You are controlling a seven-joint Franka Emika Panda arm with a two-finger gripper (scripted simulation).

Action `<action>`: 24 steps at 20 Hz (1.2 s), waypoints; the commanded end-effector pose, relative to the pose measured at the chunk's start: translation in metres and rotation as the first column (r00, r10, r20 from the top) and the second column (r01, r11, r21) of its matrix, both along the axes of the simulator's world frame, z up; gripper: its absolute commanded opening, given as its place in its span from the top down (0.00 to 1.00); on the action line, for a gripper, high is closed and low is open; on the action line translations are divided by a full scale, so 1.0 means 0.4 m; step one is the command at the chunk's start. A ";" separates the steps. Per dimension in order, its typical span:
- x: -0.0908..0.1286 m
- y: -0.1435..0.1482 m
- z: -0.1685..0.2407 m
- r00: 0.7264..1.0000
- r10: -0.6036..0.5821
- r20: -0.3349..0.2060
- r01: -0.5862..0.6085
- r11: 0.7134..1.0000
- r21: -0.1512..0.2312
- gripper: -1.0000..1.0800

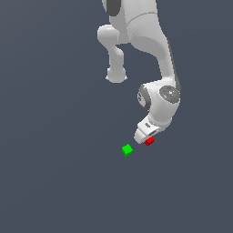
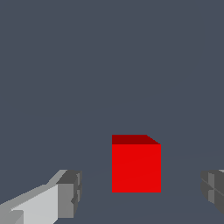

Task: Stack the red cube on top of the green cube.

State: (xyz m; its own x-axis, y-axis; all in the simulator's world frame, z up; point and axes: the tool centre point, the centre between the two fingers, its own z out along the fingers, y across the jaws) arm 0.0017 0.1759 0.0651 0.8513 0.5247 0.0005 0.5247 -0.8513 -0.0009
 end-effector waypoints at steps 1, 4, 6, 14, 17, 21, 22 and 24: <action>-0.002 0.000 -0.022 1.000 0.001 -0.001 -0.001 1.000 0.000 0.04; -0.003 -0.001 -0.063 1.000 0.001 -0.001 -0.001 1.000 -0.001 0.04; -0.004 -0.002 -0.088 1.000 0.002 0.000 -0.002 1.000 -0.001 0.04; -0.001 0.000 -0.113 1.000 0.002 0.000 -0.002 1.000 -0.001 1.00; -0.001 0.000 -0.113 1.000 0.002 0.000 -0.002 1.000 -0.001 1.00; -0.001 0.000 -0.113 1.000 0.002 0.000 -0.002 1.000 -0.001 1.00; -0.001 0.000 -0.113 1.000 0.002 0.000 -0.002 1.000 -0.001 1.00; -0.001 0.000 -0.112 1.000 0.002 0.000 -0.002 1.000 -0.001 1.00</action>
State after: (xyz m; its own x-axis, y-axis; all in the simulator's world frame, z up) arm 0.0013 0.1754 0.0200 0.8502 0.5264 -0.0008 0.5264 -0.8502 -0.0001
